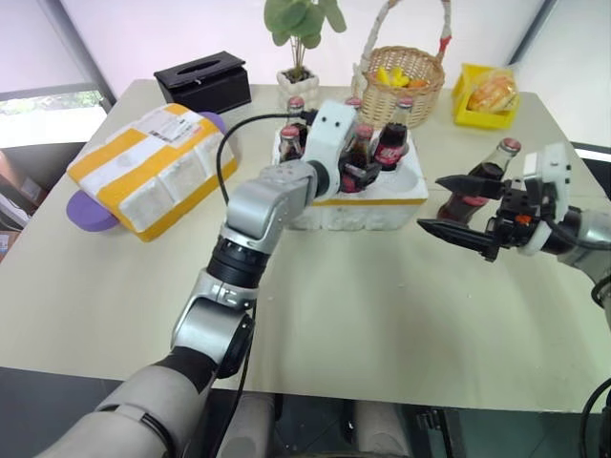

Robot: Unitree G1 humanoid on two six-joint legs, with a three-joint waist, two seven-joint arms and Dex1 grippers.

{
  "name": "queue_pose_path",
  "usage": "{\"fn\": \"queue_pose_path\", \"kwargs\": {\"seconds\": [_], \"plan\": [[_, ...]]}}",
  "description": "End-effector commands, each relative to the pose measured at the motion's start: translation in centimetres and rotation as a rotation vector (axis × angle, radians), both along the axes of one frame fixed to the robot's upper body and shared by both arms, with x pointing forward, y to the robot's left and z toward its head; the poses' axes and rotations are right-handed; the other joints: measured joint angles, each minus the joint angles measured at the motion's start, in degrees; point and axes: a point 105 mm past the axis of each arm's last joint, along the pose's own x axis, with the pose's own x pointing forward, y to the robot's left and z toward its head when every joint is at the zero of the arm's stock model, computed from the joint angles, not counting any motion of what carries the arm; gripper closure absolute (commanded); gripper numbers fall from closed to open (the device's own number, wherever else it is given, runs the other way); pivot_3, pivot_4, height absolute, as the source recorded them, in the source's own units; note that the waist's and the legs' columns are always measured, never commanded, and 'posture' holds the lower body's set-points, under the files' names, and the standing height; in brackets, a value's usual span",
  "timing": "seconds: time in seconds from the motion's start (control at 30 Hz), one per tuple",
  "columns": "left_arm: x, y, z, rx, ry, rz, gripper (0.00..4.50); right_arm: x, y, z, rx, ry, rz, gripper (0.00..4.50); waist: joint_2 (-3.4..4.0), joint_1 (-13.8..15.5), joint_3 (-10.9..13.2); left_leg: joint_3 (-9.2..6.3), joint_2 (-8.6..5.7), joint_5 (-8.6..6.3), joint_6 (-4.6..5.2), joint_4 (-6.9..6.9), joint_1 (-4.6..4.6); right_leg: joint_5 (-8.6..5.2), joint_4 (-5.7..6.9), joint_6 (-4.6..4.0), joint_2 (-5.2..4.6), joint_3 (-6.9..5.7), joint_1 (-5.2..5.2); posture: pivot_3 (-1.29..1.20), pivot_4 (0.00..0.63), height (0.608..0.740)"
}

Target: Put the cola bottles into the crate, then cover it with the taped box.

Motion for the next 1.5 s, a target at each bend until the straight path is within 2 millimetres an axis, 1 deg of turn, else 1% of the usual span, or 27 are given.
{"fn": "queue_pose_path", "kwargs": {"seconds": [0.03,0.17,0.23,0.3,0.57,0.7,0.77,0.83,0.93,1.0,1.03,1.13,1.2,1.27,1.3,1.37,1.5], "plan": [[-0.4,0.2,2.7,-0.045,-0.071,-0.016,0.07,-0.1,0.0,1.0,0.005,-0.048,0.009,0.00,0.00,0.0,0.0,0.00,0.00,0.00,0.00,0.00,0.00,0.00,0.00,0.00,0.00,0.00,0.00,0.00,0.150,0.740],[-1.0,0.5,5.2,-0.050,-0.124,-0.048,0.07,0.0,-0.1,1.1,-0.001,-0.050,0.010,0.00,0.00,-0.1,0.0,0.00,0.00,0.00,0.00,0.00,0.00,0.00,0.00,0.00,0.00,0.00,0.00,0.00,0.150,0.740],[-1.5,1.3,7.6,-0.057,-0.165,-0.062,0.07,0.1,-0.2,1.1,-0.005,-0.051,0.009,0.00,0.00,-0.1,0.0,0.00,0.00,0.00,0.00,-0.01,0.00,0.00,0.00,0.00,0.00,0.00,0.00,0.00,0.150,0.740],[-2.0,1.8,9.4,-0.056,-0.202,-0.082,0.07,0.2,-0.4,1.1,-0.010,-0.050,0.008,0.00,0.00,-0.1,0.0,0.00,0.00,0.00,0.00,0.00,-0.01,0.00,0.01,0.01,0.00,0.00,-0.01,0.00,0.150,0.740],[-4.4,2.4,14.4,-0.068,-0.306,-0.157,0.07,0.9,-0.6,0.9,-0.008,-0.046,0.007,0.00,0.00,-0.1,0.0,-0.01,-0.01,0.00,-0.01,-0.01,0.00,-0.01,-0.01,0.02,-0.01,0.00,0.01,0.00,0.150,0.740],[-5.6,3.8,16.2,-0.117,-0.303,-0.248,0.07,1.6,-1.6,1.0,-0.020,-0.053,-0.035,0.00,0.00,-0.3,0.0,0.00,0.00,0.01,-0.02,-0.03,0.01,-0.01,0.00,0.02,0.01,0.00,-0.01,0.00,0.150,0.740],[-6.3,5.2,17.0,-0.132,-0.319,-0.297,0.07,2.0,-2.5,1.2,-0.026,-0.055,-0.070,0.00,0.03,-0.5,0.0,0.00,0.01,0.01,-0.02,-0.07,0.04,-0.02,0.01,0.02,0.01,0.01,-0.02,0.00,0.150,0.740],[-7.1,6.7,17.4,-0.146,-0.321,-0.361,0.07,2.1,-3.5,1.3,-0.031,-0.048,-0.091,0.00,0.04,-0.5,0.0,0.01,0.03,0.01,-0.02,-0.07,0.06,-0.02,0.05,0.01,0.03,0.01,-0.04,0.00,0.150,0.740],[-8.6,9.2,17.0,-0.138,-0.307,-0.469,0.07,2.0,-4.9,1.3,-0.042,-0.033,-0.117,0.00,0.05,-0.5,0.0,0.01,0.04,0.03,-0.05,-0.06,0.04,-0.01,0.07,0.00,0.04,0.01,-0.06,0.00,0.150,0.740],[-9.7,11.3,15.8,-0.100,-0.273,-0.538,0.07,2.0,-6.0,1.4,-0.046,-0.025,-0.147,0.00,0.06,-0.6,0.0,0.06,0.03,0.03,-0.05,-0.07,0.06,-0.01,0.06,0.00,0.02,0.05,-0.05,0.00,0.150,0.740],[-10.2,12.5,14.7,-0.056,-0.248,-0.559,0.07,2.1,-6.7,1.4,-0.047,-0.017,-0.168,0.00,0.06,-0.7,0.0,0.06,0.03,0.03,-0.05,-0.08,0.06,-0.01,0.06,0.00,0.02,0.05,-0.05,0.00,0.150,0.740],[-11.2,14.6,12.7,0.030,-0.207,-0.603,0.07,2.1,-8.0,1.1,-0.050,0.004,-0.204,0.00,0.06,-0.6,0.0,0.08,0.06,0.03,-0.05,-0.09,0.07,-0.01,0.09,-0.03,0.05,0.08,-0.07,0.00,0.150,0.740],[-12.1,15.8,11.5,0.039,-0.157,-0.636,0.07,1.9,-8.7,0.6,-0.047,0.029,-0.216,0.00,0.06,-0.4,0.0,0.08,0.07,0.03,-0.05,-0.05,0.07,0.00,0.08,-0.04,0.05,0.08,-0.04,0.00,0.150,0.740],[-13.0,16.6,10.5,0.046,-0.100,-0.672,0.07,1.6,-9.3,0.3,-0.039,0.049,-0.222,0.00,0.06,-0.2,0.0,0.09,0.07,0.03,-0.05,-0.05,0.07,0.01,0.05,-0.05,0.02,0.09,-0.01,0.00,0.150,0.740],[-13.4,16.9,9.6,0.073,-0.078,-0.680,0.07,1.7,-9.8,-0.2,-0.040,0.059,-0.249,0.00,0.06,-0.2,0.0,0.08,0.07,0.03,-0.06,-0.06,0.07,0.01,0.04,-0.05,0.01,0.09,0.00,0.00,0.150,0.740],[-13.5,17.3,8.3,0.113,-0.051,-0.678,0.07,2.2,-10.6,-1.1,-0.043,0.073,-0.303,0.00,0.06,-0.3,0.0,0.09,0.07,0.03,-0.06,-0.07,0.08,0.01,0.03,-0.06,0.02,0.09,0.00,0.00,0.150,0.740],[-13.1,17.7,6.6,0.177,-0.051,-0.653,0.07,3.0,-11.6,-2.1,-0.030,0.085,-0.369,0.00,0.06,-0.3,0.0,0.09,0.11,0.03,-0.06,-0.06,0.09,0.02,0.05,-0.09,0.04,0.09,-0.02,0.00,0.150,0.740]]}}
